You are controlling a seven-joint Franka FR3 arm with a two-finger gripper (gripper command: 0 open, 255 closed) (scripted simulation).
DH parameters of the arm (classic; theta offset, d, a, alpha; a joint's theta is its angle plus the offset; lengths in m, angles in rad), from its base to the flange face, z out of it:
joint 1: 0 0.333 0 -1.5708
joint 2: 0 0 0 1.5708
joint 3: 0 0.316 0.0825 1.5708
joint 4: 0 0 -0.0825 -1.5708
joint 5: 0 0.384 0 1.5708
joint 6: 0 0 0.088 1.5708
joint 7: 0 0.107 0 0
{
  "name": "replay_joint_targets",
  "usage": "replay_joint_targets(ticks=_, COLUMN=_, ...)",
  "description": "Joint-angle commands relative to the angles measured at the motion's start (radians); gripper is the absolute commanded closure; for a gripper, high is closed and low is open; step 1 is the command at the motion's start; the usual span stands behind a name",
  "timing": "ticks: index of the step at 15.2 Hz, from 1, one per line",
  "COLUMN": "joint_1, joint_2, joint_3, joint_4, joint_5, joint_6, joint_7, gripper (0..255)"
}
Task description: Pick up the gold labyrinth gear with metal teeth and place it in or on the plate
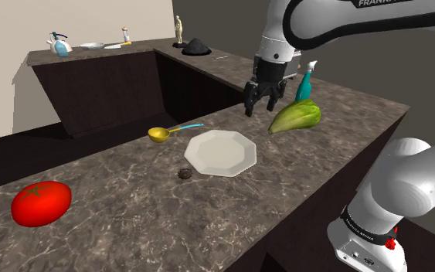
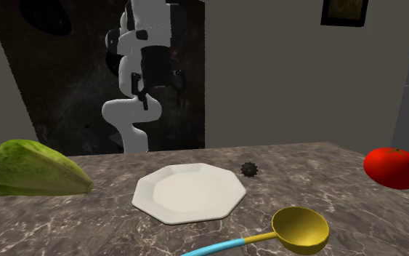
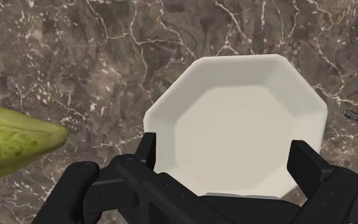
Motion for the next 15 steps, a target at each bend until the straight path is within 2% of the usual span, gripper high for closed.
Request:
replay_joint_targets(ticks=1, joint_1=0.010, joint_2=0.049, joint_3=0.046, joint_4=0.007, joint_5=0.012, joint_6=0.039, joint_7=0.052, gripper=0)
replay_joint_targets(ticks=8, joint_1=0.025, joint_2=0.258, joint_3=0.192, joint_4=0.094, joint_5=0.003, joint_6=0.147, joint_7=0.230, gripper=0)
replay_joint_targets(ticks=15, joint_1=0.035, joint_2=0.517, joint_3=0.316, joint_4=0.244, joint_5=-0.093, joint_6=0.221, joint_7=0.438, gripper=0)
